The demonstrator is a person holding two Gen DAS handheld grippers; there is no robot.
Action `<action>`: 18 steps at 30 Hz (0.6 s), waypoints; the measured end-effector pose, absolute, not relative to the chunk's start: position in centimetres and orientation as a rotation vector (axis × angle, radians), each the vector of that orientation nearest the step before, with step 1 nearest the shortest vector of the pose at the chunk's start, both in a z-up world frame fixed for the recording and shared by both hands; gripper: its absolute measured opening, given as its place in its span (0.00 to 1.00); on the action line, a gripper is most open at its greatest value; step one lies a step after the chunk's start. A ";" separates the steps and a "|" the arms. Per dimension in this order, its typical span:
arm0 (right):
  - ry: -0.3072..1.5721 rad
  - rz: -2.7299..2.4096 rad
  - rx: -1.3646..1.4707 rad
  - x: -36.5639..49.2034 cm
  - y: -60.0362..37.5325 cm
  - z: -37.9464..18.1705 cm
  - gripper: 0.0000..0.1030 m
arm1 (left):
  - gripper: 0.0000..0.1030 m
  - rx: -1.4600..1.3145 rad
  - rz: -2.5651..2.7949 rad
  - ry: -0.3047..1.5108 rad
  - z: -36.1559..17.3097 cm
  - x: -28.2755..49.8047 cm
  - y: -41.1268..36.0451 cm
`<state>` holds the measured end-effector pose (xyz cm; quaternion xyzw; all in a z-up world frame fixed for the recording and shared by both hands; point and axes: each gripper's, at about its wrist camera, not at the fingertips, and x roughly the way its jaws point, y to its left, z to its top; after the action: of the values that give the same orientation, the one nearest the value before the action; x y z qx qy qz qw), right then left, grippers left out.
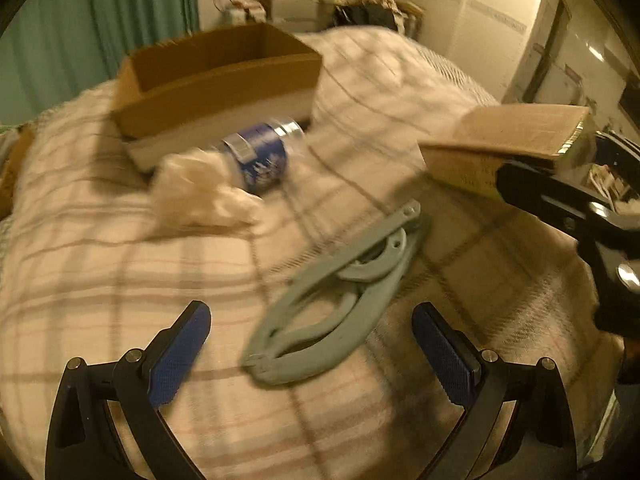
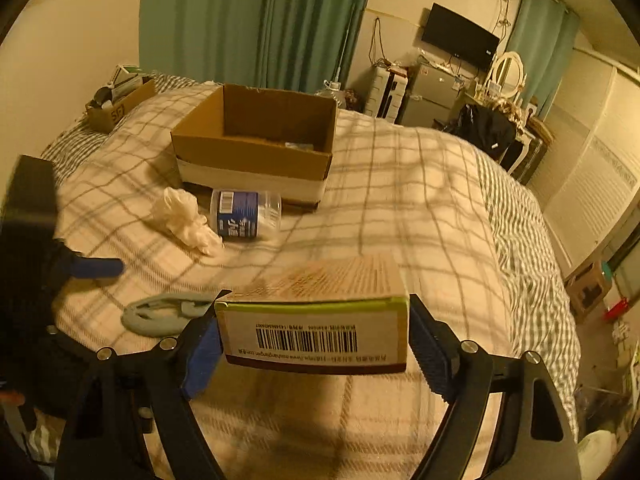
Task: Organize objects
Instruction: 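Grasp the small cardboard box with the right gripper while the left grasps the grey clip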
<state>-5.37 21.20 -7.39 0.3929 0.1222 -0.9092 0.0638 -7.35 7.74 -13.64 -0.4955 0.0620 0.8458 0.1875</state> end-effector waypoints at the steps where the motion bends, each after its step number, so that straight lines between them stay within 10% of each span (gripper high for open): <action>1: 0.358 -2.743 1.190 -5.4 21.5 -7.6 0.79 | 1.00 -1.405 2.365 0.161 -13.9 -7.6 7.8; 6: 0.315 -2.732 1.231 -5.6 22.5 -9.0 0.79 | 0.96 -1.466 2.273 0.008 -15.2 -9.6 7.3; 18: 0.345 -2.753 1.312 -6.6 22.8 -11.1 0.72 | 0.13 -1.365 2.325 0.106 -13.2 -7.5 7.7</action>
<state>-6.59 22.82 -11.13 0.4272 0.1125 -0.8964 0.0362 -7.47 7.66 -13.15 -0.4936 0.0384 0.8405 0.2201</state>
